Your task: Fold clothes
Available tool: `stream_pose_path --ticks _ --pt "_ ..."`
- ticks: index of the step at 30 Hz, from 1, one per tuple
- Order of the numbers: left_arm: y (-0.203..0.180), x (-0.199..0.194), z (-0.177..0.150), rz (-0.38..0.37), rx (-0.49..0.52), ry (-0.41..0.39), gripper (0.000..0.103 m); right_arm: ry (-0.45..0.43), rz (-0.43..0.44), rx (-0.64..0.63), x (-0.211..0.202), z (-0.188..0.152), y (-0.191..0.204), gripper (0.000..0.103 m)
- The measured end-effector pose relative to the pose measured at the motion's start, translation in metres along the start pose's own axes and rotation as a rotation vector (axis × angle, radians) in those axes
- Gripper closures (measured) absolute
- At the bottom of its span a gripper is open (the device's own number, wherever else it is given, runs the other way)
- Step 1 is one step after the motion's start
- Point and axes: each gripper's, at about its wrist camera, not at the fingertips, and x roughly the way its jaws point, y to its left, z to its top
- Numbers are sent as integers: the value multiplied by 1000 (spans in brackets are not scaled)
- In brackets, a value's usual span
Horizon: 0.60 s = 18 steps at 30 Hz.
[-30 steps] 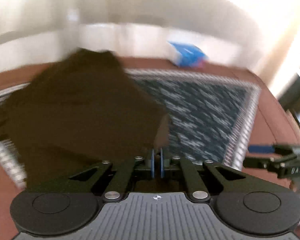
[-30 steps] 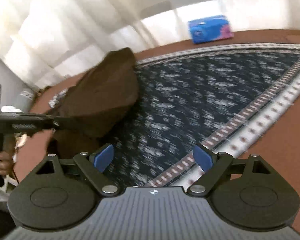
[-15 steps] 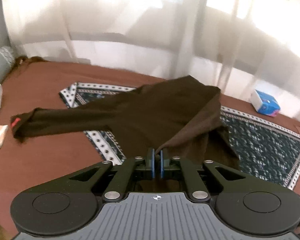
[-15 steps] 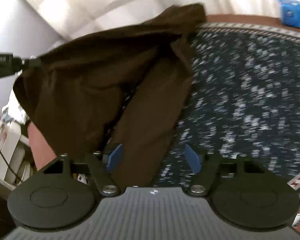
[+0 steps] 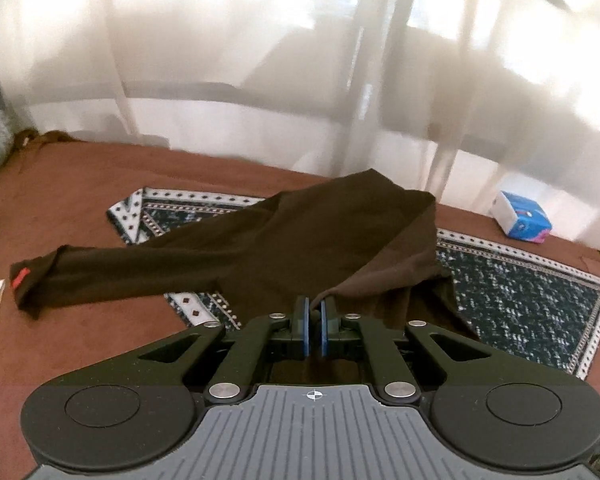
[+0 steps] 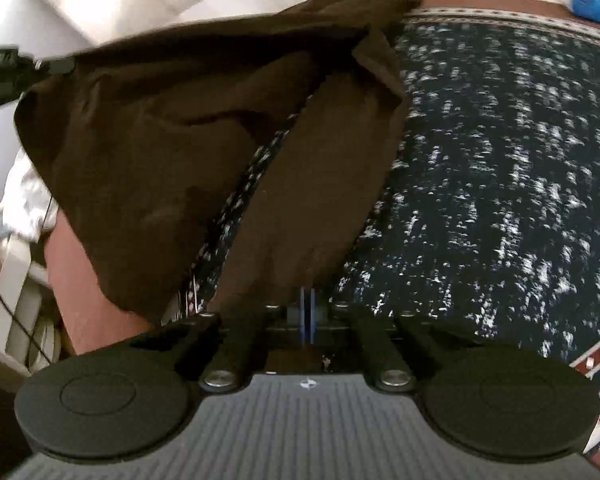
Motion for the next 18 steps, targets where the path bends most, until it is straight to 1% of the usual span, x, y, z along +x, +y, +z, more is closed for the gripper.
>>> stream_pose_path --ticks 3,6,10,14,17,18 --pt "1 0 2 -57 29 2 103 -87 -55 25 -27 7 0 100" --pt "-1 -1 4 -142 67 7 103 -173 -178 -1 -59 19 -1 100" --pt "-15 1 3 -300 132 30 103 -254 -408 -42 -101 43 -9 100" --pt "-42 6 -3 -470 218 88 103 -335 -667 -100 -135 68 -15 100" --pt "-73 14 -18 -554 272 148 103 -418 -831 -167 -159 76 -16 100" --pt "-85 18 -25 -576 282 173 102 -426 -869 -192 -161 76 -19 100"
